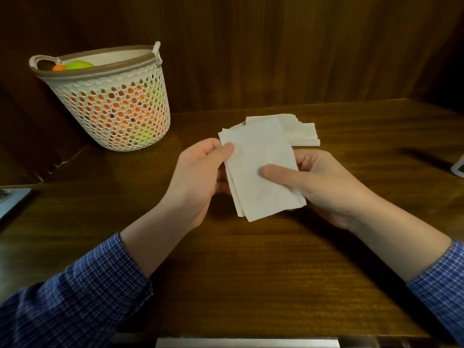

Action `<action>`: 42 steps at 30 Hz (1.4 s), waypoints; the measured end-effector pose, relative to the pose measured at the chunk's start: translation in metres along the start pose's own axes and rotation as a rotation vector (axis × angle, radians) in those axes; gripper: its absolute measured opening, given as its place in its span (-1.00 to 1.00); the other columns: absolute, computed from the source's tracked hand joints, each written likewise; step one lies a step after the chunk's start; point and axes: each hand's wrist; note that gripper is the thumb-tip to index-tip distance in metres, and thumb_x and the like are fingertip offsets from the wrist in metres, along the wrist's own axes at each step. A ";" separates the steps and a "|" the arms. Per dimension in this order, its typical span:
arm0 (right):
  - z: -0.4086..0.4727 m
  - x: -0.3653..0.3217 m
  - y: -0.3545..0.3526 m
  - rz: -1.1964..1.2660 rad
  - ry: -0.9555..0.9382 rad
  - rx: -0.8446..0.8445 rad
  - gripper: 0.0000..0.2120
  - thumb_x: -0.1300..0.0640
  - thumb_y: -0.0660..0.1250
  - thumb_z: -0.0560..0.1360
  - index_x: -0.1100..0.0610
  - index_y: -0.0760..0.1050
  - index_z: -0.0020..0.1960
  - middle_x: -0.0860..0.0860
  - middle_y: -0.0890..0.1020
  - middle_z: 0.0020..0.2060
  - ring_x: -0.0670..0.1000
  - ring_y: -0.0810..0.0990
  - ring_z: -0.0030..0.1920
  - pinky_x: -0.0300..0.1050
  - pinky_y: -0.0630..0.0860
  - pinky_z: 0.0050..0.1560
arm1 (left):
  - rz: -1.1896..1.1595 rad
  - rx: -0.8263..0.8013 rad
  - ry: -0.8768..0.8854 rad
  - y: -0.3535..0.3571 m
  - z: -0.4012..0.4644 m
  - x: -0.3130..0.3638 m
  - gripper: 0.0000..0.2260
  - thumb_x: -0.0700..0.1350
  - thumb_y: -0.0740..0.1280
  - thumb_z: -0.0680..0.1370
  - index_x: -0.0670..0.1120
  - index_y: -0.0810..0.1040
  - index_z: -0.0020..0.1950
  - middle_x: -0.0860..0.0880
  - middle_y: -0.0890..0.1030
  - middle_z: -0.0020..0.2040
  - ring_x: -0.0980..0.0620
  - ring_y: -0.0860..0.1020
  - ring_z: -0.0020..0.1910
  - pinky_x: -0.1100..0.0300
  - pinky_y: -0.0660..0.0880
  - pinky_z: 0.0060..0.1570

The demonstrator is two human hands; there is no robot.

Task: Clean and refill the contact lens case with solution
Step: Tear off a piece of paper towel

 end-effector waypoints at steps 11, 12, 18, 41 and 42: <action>-0.007 -0.003 0.015 -0.139 -0.122 0.232 -0.62 -0.14 0.29 0.64 0.11 0.70 -0.10 -0.05 0.77 -0.20 -0.09 0.74 -0.24 -0.37 0.46 -0.43 | -0.084 -0.203 -0.071 0.005 -0.004 -0.006 -0.88 0.10 0.27 0.66 0.21 0.60 0.02 0.07 0.75 0.08 0.03 0.73 0.10 -0.20 0.64 0.16; -0.006 -0.002 0.015 -0.148 -0.127 0.253 -0.61 -0.14 0.28 0.64 0.12 0.69 -0.11 -0.06 0.76 -0.23 -0.11 0.73 -0.27 -0.38 0.45 -0.45 | -0.033 -0.242 -0.051 0.005 -0.005 -0.007 -0.91 0.10 0.31 0.64 0.25 0.60 0.02 0.12 0.74 0.09 0.09 0.71 0.11 -0.14 0.66 0.14; -0.008 -0.007 0.013 -0.097 -0.084 0.132 -0.61 -0.11 0.27 0.64 -0.12 0.71 -0.29 -0.18 0.73 -0.29 -0.17 0.72 -0.27 -0.45 0.43 -0.45 | 0.055 -0.255 -0.014 0.004 -0.008 -0.004 -0.85 0.00 0.34 0.64 0.28 0.57 0.10 0.23 0.68 0.22 0.12 0.63 0.27 -0.01 0.61 0.25; -0.011 -0.019 -0.011 0.402 -0.098 -0.168 -0.72 0.35 0.29 0.49 0.16 0.66 -0.31 0.12 0.72 -0.09 0.09 0.71 -0.15 -0.30 0.58 -0.41 | -0.300 -0.637 0.039 -0.022 -0.003 0.012 -0.68 -0.28 0.18 0.58 -0.04 0.68 -0.18 -0.11 0.65 0.02 0.00 0.59 -0.25 0.24 0.52 -0.38; -0.010 -0.019 -0.011 0.398 -0.096 -0.167 -0.73 0.34 0.28 0.48 0.17 0.66 -0.31 0.13 0.71 -0.09 0.09 0.72 -0.14 -0.29 0.58 -0.41 | -0.283 -0.639 0.038 -0.022 -0.003 0.011 -0.69 -0.28 0.18 0.58 -0.04 0.67 -0.18 -0.10 0.66 0.01 -0.01 0.60 -0.24 0.24 0.52 -0.38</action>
Point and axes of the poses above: each hand's wrist, its own z-axis towards the middle knuckle, its own y-axis out of the palm, x = y × z
